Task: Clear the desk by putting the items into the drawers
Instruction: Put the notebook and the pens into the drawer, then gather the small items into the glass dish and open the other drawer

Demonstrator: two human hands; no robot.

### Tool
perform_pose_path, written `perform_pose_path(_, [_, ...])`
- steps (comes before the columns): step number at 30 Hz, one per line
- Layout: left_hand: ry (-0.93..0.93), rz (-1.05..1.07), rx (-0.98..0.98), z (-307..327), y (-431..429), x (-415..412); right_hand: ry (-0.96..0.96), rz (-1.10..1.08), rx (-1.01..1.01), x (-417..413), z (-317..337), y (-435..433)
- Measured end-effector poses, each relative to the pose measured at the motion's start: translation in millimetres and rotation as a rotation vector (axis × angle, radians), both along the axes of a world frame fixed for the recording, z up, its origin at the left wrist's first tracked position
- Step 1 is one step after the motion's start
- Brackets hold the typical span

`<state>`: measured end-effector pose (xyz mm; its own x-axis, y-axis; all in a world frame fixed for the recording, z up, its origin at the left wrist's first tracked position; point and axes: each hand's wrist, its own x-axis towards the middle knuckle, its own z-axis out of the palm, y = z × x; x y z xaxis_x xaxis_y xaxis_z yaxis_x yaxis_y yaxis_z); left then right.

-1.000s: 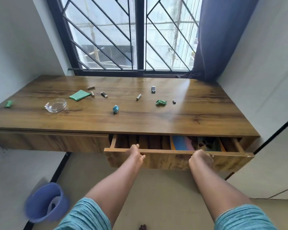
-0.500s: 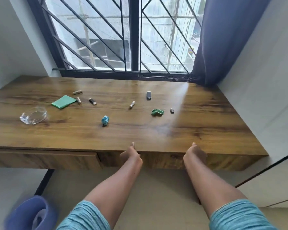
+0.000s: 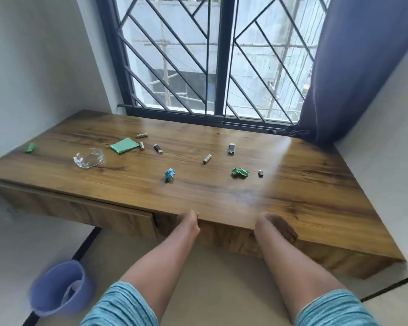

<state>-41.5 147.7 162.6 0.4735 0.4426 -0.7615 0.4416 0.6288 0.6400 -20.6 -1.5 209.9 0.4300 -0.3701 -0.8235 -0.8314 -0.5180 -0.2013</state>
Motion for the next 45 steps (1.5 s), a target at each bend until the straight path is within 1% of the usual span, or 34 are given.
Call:
perform_pose_path(1, [0.002,-0.018,0.035,-0.7,5.1,-0.1,-0.012,0.214,-0.253,3.2,-5.2,-1.8])
perform_pose_path(2, [-0.013,-0.014,0.033,8.2,10.0,-5.6,0.018,0.438,-0.339,0.8,-14.6,-3.4])
perform_pose_path(3, [-0.024,-0.006,0.071,5.2,17.6,-4.7,0.000,0.495,-0.334,13.5,-25.0,-6.8])
perform_pose_path(4, [-0.016,-0.020,0.103,11.7,23.4,-9.7,-0.077,0.551,-0.231,18.2,-29.5,-2.3])
perform_pose_path(5, [-0.010,-0.015,0.150,12.6,30.3,-11.1,-0.115,0.730,-0.224,26.4,-31.8,2.3])
perform_pose_path(6, [-0.005,-0.009,0.169,15.8,36.6,-14.5,-0.106,0.866,-0.219,25.7,-25.3,9.8])
perform_pose_path(7, [-0.014,0.009,0.210,12.5,46.7,-13.0,-0.208,0.634,-0.170,18.4,-8.1,22.8])
perform_pose_path(8, [-0.020,0.022,0.239,12.6,56.7,-13.0,-0.388,0.282,0.022,11.2,8.0,35.3])
perform_pose_path(9, [-0.017,0.045,0.284,13.8,66.5,-9.7,-0.521,0.013,0.207,12.4,12.0,52.7])
perform_pose_path(10, [-0.013,0.060,0.305,18.5,76.8,-7.8,-0.562,-0.042,0.334,8.4,22.9,61.4])
perform_pose_path(11, [-0.005,0.083,0.334,19.6,88.0,-2.2,-0.557,-0.062,0.371,14.4,26.7,73.3])
perform_pose_path(12, [0.004,0.101,0.353,22.7,101.4,4.3,-0.625,-0.082,0.313,27.0,22.0,85.7])
perform_pose_path(13, [0.012,0.110,0.379,25.2,114.4,10.6,-0.637,-0.120,0.216,42.6,17.6,102.2])
perform_pose_path(14, [0.016,0.112,0.404,29.3,127.4,17.2,-0.665,-0.133,0.164,58.3,10.8,117.6])
perform_pose_path(17, [0.026,0.113,0.469,33.6,170.9,43.7,-0.700,0.055,0.081,96.5,-0.5,152.2])
perform_pose_path(19, [0.037,0.076,0.488,35.9,202.4,64.7,-0.751,0.133,0.030,116.1,-3.0,167.7])
perform_pose_path(22, [0.079,0.010,0.547,31.6,247.1,94.4,-0.791,0.170,-0.035,145.5,-0.6,190.8])
perform_pose_path(26, [0.208,-0.084,0.694,13.7,301.8,135.6,-0.785,0.199,-0.107,182.9,-6.8,216.0])
perform_pose_path(28, [0.272,-0.173,0.794,11.8,320.9,152.2,-0.786,0.231,-0.158,197.8,-11.2,226.1])
perform_pose_path(30, [0.282,-0.262,0.910,18.5,330.0,165.6,-0.778,0.300,-0.221,211.0,-16.7,233.5])
perform_pose_path(34, [0.310,-0.379,1.002,21.6,343.1,197.5,-0.668,0.408,-0.317,238.1,-29.7,242.6])
perform_pose_path(37, [0.352,-0.429,1.049,16.6,352.3,217.4,-0.596,0.494,-0.311,259.1,-29.3,252.6])
perform_pose_path(41, [0.409,-0.506,1.115,10.9,363.2,235.7,-0.624,0.576,-0.249,291.3,-26.6,271.2])
perform_pose_path(45, [0.464,-0.560,1.108,12.7,368.0,249.1,-0.652,0.649,-0.176,313.8,-26.2,303.0])
